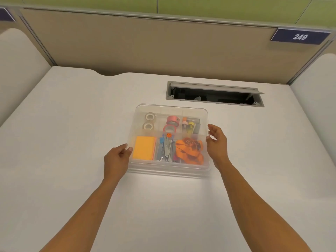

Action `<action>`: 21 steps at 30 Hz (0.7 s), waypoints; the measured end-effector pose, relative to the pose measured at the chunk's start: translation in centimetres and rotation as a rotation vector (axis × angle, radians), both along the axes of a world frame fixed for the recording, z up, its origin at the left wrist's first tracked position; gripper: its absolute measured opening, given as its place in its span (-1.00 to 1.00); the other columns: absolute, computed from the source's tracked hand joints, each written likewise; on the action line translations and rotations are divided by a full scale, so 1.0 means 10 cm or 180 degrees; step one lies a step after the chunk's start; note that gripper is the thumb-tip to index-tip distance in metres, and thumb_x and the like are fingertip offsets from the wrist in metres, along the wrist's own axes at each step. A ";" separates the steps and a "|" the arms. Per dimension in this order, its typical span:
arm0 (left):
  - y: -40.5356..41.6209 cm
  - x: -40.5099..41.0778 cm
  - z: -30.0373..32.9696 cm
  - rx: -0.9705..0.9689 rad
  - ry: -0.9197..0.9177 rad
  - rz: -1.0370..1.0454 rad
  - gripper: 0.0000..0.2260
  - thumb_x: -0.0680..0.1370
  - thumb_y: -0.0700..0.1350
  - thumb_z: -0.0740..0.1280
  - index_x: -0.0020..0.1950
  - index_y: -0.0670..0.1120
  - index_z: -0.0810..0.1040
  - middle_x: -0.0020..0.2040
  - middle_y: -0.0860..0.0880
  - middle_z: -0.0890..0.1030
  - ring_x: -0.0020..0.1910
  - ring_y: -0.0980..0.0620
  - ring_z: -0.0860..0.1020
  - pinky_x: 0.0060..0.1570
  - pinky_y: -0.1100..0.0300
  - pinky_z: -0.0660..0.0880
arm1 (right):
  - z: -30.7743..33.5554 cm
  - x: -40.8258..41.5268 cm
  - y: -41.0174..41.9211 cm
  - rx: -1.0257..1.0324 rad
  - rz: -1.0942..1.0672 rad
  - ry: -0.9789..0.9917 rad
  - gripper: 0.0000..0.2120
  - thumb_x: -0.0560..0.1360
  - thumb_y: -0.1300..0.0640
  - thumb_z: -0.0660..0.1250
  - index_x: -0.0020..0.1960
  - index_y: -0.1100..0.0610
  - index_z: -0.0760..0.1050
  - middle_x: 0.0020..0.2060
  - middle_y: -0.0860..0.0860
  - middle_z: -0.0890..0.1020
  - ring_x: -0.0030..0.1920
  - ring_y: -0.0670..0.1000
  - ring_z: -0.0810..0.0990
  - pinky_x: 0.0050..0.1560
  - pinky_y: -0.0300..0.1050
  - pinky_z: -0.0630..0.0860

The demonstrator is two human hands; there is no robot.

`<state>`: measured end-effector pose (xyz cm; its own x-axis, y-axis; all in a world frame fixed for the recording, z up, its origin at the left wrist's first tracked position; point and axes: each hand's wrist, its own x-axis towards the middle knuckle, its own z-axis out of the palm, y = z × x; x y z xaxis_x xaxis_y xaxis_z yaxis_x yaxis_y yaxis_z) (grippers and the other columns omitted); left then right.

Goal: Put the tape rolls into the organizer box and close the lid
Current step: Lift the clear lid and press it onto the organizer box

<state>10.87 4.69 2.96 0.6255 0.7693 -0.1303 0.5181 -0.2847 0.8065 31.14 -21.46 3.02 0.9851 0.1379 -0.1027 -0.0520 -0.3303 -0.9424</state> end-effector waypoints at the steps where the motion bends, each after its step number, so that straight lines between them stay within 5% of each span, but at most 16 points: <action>1: 0.00 0.00 -0.01 -0.0016 -0.0008 0.0002 -0.67 0.55 0.03 0.32 0.23 -0.12 0.58 -0.10 -0.05 0.61 -0.04 -0.05 0.54 0.08 0.14 0.41 | -0.01 0.01 0.01 -0.0037 -0.0008 -0.0001 -0.59 0.54 0.37 0.16 0.25 -0.04 0.44 0.17 -0.13 0.52 0.21 -0.07 0.48 0.11 -0.14 0.50; 9: 0.01 0.06 -0.06 0.0040 0.0065 -0.0096 -0.63 0.56 0.05 0.30 0.27 -0.13 0.54 -0.03 -0.08 0.61 -0.06 -0.04 0.54 0.02 0.13 0.43 | -0.05 0.06 0.08 -0.0512 -0.0018 -0.0266 -0.60 0.56 0.36 0.11 0.29 0.04 0.47 0.25 0.02 0.55 0.15 -0.05 0.48 0.12 -0.19 0.43; 13: 0.01 0.08 -0.09 0.0075 0.0099 -0.0101 -0.62 0.56 0.06 0.28 0.30 -0.11 0.52 0.00 -0.09 0.60 -0.08 -0.01 0.53 -0.03 0.16 0.41 | -0.08 0.02 0.10 -0.0620 -0.0006 -0.0372 -0.63 0.60 0.32 0.10 0.33 0.12 0.45 0.32 0.06 0.51 0.29 0.07 0.46 0.28 -0.10 0.37; 21: -0.03 0.15 -0.10 0.0435 0.0175 -0.0362 -0.58 0.62 -0.05 0.21 0.48 -0.03 0.31 0.11 -0.08 0.46 -0.01 -0.01 0.47 0.04 0.13 0.40 | -0.06 0.04 0.10 -0.0743 0.0006 -0.0508 -0.64 0.58 0.32 0.13 0.33 0.16 0.46 0.30 0.09 0.52 0.27 0.09 0.48 0.32 -0.01 0.40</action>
<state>12.39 4.43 2.01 0.7043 0.7068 -0.0658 0.5185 -0.4489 0.7278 31.49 -20.47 2.42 0.9911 0.1307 0.0245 0.0918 -0.5393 -0.8371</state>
